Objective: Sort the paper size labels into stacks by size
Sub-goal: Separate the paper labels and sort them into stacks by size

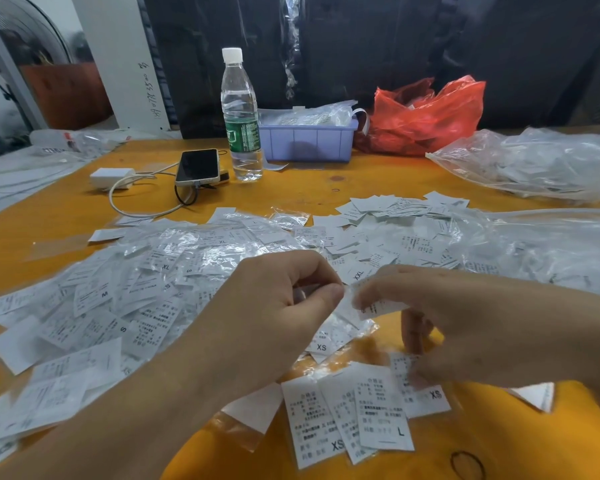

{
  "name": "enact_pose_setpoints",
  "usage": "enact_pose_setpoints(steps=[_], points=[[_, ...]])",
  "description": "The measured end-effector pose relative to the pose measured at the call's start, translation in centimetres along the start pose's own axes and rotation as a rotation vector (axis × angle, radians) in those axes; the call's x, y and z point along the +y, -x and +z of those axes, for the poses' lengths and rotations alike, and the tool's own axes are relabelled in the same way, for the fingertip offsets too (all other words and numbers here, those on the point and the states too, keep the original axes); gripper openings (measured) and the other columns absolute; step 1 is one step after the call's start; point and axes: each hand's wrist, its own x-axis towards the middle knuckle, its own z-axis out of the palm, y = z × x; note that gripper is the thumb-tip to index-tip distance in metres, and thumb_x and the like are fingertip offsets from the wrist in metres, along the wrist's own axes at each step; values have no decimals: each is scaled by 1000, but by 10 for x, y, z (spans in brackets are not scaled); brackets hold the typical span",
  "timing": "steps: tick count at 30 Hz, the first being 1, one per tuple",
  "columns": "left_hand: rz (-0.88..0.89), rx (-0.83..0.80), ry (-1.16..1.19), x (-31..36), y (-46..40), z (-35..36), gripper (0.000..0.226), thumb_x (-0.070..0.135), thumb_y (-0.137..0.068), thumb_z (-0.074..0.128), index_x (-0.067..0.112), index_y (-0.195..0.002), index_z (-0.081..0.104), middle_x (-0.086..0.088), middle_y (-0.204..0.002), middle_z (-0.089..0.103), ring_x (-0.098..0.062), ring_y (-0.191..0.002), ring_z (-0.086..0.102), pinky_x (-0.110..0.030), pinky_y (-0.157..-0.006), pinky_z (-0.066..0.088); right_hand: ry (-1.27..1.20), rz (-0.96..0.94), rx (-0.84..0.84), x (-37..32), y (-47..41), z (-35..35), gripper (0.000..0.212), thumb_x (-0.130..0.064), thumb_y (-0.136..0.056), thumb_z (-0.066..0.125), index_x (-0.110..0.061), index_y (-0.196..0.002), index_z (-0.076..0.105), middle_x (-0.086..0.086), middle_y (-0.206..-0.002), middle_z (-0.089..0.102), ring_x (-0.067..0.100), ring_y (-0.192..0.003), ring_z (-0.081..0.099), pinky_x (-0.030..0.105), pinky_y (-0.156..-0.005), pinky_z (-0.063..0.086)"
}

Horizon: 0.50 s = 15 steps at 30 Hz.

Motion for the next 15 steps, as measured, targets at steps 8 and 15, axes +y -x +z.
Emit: enact_pose_setpoints(steps=[8, 15], points=[[1, 5, 0, 1, 0, 1, 7, 34, -89, 65, 35, -83, 69, 12, -76, 70, -11, -75, 66, -29, -72, 49, -326, -222, 441, 8, -23, 5, 59, -7, -77, 79, -33, -125, 56, -20, -122, 56, 5, -88, 65, 35, -74, 60], [6, 5, 6, 3, 1, 0, 10, 30, -90, 65, 34, -82, 69, 5, -73, 69, -17, -70, 65, -36, -67, 48, -139, -175, 550, 6, -45, 27, 63, -19, -81, 74, -32, -137, 47, -24, -120, 43, -4, -96, 55, 22, -79, 54]])
